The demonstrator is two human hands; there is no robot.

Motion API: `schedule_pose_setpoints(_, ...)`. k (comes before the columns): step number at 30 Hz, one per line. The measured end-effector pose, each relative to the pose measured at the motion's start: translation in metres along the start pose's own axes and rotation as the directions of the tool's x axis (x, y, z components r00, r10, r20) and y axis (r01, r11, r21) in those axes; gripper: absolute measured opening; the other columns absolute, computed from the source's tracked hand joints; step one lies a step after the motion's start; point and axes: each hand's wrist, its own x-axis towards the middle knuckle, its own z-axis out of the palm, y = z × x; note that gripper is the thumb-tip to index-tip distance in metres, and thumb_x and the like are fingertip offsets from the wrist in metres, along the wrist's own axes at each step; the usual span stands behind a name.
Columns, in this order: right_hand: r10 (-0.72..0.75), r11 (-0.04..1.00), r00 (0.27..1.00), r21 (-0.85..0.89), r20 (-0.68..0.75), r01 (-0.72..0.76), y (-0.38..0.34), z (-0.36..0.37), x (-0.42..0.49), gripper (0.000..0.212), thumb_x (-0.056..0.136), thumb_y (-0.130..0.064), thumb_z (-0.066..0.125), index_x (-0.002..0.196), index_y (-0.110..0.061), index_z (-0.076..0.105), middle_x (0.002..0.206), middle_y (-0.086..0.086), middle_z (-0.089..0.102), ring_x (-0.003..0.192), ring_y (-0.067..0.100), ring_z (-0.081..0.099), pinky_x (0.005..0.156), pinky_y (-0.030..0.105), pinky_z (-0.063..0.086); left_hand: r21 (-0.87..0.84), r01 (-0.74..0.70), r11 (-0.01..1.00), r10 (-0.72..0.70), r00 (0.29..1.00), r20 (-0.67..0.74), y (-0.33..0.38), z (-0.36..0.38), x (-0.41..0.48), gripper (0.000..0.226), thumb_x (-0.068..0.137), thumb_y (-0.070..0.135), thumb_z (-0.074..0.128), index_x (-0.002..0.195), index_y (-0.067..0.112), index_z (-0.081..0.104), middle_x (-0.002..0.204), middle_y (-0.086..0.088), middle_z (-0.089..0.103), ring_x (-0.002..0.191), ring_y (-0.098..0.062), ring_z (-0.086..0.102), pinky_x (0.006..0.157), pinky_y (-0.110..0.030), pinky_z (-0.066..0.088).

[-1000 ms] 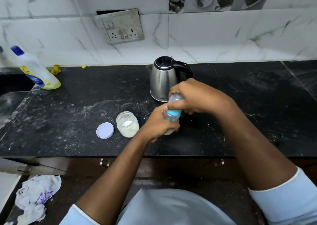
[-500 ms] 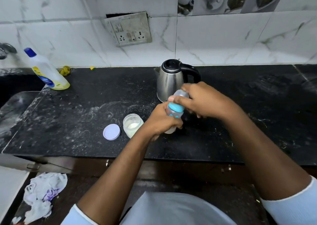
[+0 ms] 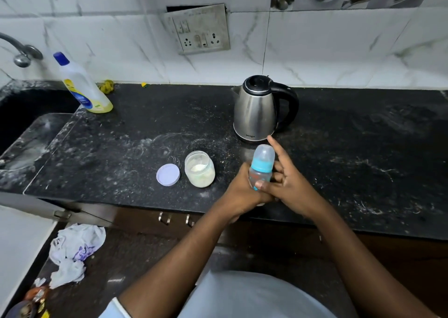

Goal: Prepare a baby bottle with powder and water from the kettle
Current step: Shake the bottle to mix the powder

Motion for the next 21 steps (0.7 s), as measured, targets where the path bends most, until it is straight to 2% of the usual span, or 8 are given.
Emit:
schedule_pose_setpoints(4, 0.071, 0.996, 0.997, -0.047, 0.034, -0.07, 0.005, -0.003, -0.01, 0.101, 0.087, 0.009, 0.078, 0.158, -0.042, 0.026, 0.145, 0.006, 0.06, 0.122, 0.024, 0.07, 0.099, 0.039, 0.059, -0.042, 0.056, 0.998, -0.052, 0.994, 0.093, -0.022, 0.001, -0.01, 0.086, 0.068, -0.002, 0.083, 0.14, 0.027, 0.044, 0.123, -0.01, 0.07, 0.101, -0.011, 0.073, 0.083, -0.032, 0.063)
schedule_pose_setpoints(7, 0.109, 0.994, 0.986, -0.044, 0.126, -0.104, 0.009, -0.005, -0.015, 0.104, 0.085, 0.012, 0.078, 0.158, -0.041, 0.025, 0.141, 0.006, 0.059, 0.121, 0.022, 0.07, 0.092, 0.035, 0.061, -0.08, 0.067, 0.995, -0.059, 0.993, 0.106, -0.031, 0.005, -0.019, 0.093, 0.067, -0.004, 0.078, 0.148, 0.024, 0.041, 0.124, -0.009, 0.068, 0.104, -0.01, 0.071, 0.081, -0.029, 0.06)
schedule_pose_setpoints(10, 0.113, 0.994, 0.984, -0.022, 0.14, -0.111, 0.018, -0.012, -0.016, 0.102, 0.082, 0.012, 0.081, 0.155, -0.04, 0.033, 0.132, 0.012, 0.066, 0.118, 0.028, 0.072, 0.094, 0.042, 0.062, -0.18, 0.069, 0.981, -0.042, 0.988, 0.147, -0.042, 0.009, -0.028, 0.095, 0.074, -0.008, 0.077, 0.154, 0.024, 0.039, 0.135, -0.013, 0.065, 0.117, -0.015, 0.068, 0.097, -0.036, 0.059)
schedule_pose_setpoints(12, 0.093, 0.995, 0.991, 0.014, 0.101, -0.095, 0.024, -0.021, -0.014, 0.1, 0.077, 0.011, 0.084, 0.153, -0.036, 0.038, 0.13, 0.016, 0.069, 0.116, 0.031, 0.073, 0.094, 0.041, 0.062, -0.319, 0.064, 0.946, -0.028, 0.993, 0.115, -0.046, 0.009, -0.028, 0.087, 0.081, -0.001, 0.071, 0.157, 0.024, 0.037, 0.14, -0.009, 0.064, 0.127, -0.02, 0.063, 0.108, -0.041, 0.051)
schedule_pose_setpoints(14, 0.073, 0.995, 0.997, 0.062, 0.036, -0.076, 0.029, -0.034, -0.01, 0.1, 0.071, 0.008, 0.086, 0.149, -0.037, 0.043, 0.132, 0.017, 0.069, 0.114, 0.029, 0.074, 0.091, 0.038, 0.062, -0.392, 0.08, 0.917, -0.079, 0.997, 0.019, -0.05, 0.003, -0.026, 0.074, 0.083, 0.014, 0.063, 0.153, 0.025, 0.042, 0.14, -0.005, 0.065, 0.125, -0.021, 0.062, 0.103, -0.042, 0.049)
schedule_pose_setpoints(16, 0.043, 0.982, 0.998, 0.184, -0.037, -0.036, 0.031, -0.048, -0.011, 0.098, 0.071, 0.01, 0.082, 0.149, -0.037, 0.045, 0.136, 0.019, 0.067, 0.119, 0.031, 0.071, 0.093, 0.042, 0.061, -0.259, 0.086, 0.962, -0.121, 0.985, -0.12, -0.057, -0.006, -0.027, 0.054, 0.088, 0.027, 0.06, 0.141, 0.031, 0.055, 0.133, 0.003, 0.069, 0.12, -0.014, 0.063, 0.098, -0.037, 0.05)
schedule_pose_setpoints(18, 0.017, 0.945, 0.987, 0.325, -0.16, 0.037, 0.029, -0.062, -0.011, 0.096, 0.077, 0.012, 0.074, 0.152, -0.038, 0.042, 0.141, 0.023, 0.063, 0.129, 0.035, 0.065, 0.1, 0.048, 0.058, 0.054, 0.035, 0.998, -0.02, 0.967, -0.256, -0.069, -0.019, -0.026, 0.036, 0.103, 0.026, 0.061, 0.139, 0.027, 0.061, 0.135, 0.004, 0.069, 0.127, -0.011, 0.062, 0.113, -0.038, 0.05)
schedule_pose_setpoints(21, 0.023, 0.913, 0.952, 0.394, -0.306, 0.105, 0.022, -0.067, -0.007, 0.096, 0.08, 0.007, 0.073, 0.154, -0.042, 0.038, 0.143, 0.021, 0.06, 0.133, 0.033, 0.06, 0.103, 0.05, 0.055, 0.633, -0.083, 0.77, 0.232, 0.96, -0.157, -0.085, -0.04, -0.01, 0.044, 0.109, 0.022, 0.057, 0.15, 0.008, 0.056, 0.153, -0.011, 0.057, 0.148, -0.028, 0.047, 0.126, -0.046, 0.034)
